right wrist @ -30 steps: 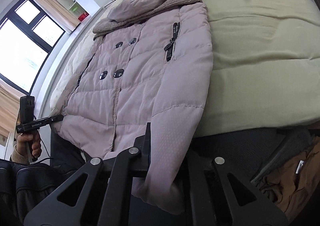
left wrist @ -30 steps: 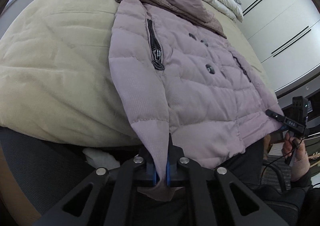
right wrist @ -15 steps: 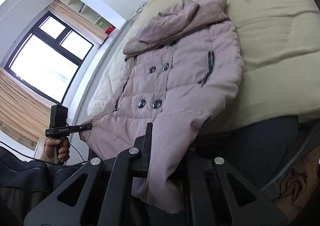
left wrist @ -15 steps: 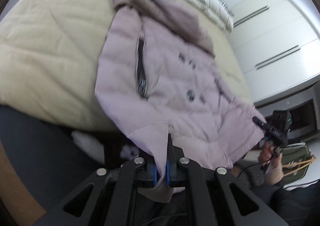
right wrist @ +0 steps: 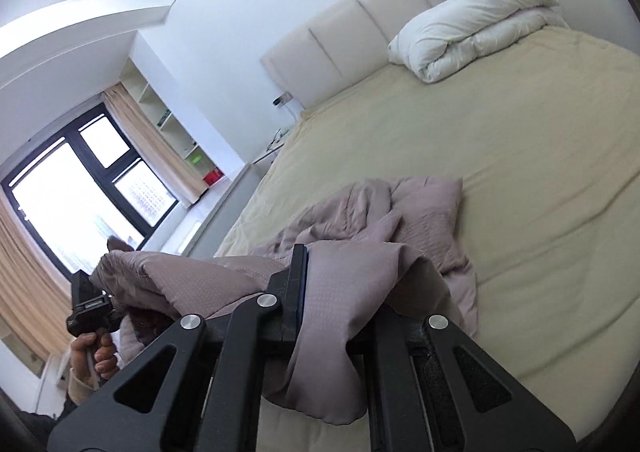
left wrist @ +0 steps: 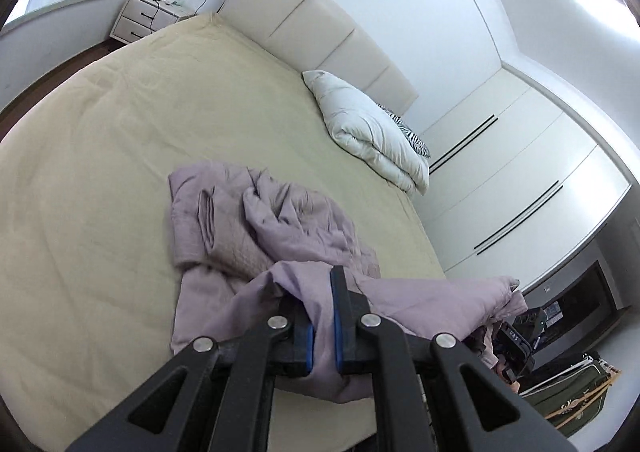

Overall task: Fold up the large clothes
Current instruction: 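Lift the hem with both grippers and fold it toward the collar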

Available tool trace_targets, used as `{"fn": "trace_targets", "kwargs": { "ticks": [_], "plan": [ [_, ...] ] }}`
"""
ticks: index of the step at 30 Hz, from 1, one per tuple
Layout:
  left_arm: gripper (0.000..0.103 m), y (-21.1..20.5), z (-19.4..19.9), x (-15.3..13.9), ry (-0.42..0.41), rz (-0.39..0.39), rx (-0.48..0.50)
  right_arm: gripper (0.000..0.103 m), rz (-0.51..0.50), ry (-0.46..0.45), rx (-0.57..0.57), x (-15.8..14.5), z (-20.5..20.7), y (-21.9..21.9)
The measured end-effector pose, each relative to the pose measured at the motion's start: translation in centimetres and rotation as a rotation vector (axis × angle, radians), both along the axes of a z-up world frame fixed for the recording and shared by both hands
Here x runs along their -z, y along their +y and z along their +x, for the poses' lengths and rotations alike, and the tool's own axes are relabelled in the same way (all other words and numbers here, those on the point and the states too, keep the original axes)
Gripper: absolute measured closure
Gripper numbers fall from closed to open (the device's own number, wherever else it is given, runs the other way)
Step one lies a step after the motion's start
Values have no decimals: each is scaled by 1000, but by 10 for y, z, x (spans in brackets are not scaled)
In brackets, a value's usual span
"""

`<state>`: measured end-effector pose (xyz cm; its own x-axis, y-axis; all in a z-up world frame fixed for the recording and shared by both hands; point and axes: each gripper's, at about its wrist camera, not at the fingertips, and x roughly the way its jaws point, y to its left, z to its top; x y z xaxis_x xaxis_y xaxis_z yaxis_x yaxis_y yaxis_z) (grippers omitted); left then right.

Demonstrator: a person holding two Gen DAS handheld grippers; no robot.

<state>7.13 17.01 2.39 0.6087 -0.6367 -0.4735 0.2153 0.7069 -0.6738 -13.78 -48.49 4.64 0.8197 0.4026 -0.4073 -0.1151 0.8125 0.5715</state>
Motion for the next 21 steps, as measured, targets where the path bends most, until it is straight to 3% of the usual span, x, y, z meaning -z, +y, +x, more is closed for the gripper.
{"fn": "trace_targets", "kwargs": {
  "ticks": [3, 11, 16, 21],
  "plan": [
    [95, -6, 49, -1, 3, 9, -38, 96, -72, 2, 49, -9, 50, 1],
    [95, -26, 164, 3, 23, 60, -81, 96, -98, 46, 86, -4, 201, -12],
    [94, -35, 228, 30, 74, 96, -113, 96, -51, 133, 102, 37, 299, -21],
    [90, -42, 276, 94, 182, 167, -160, 96, -25, 250, 120, 101, 372, -18]
  ]
}}
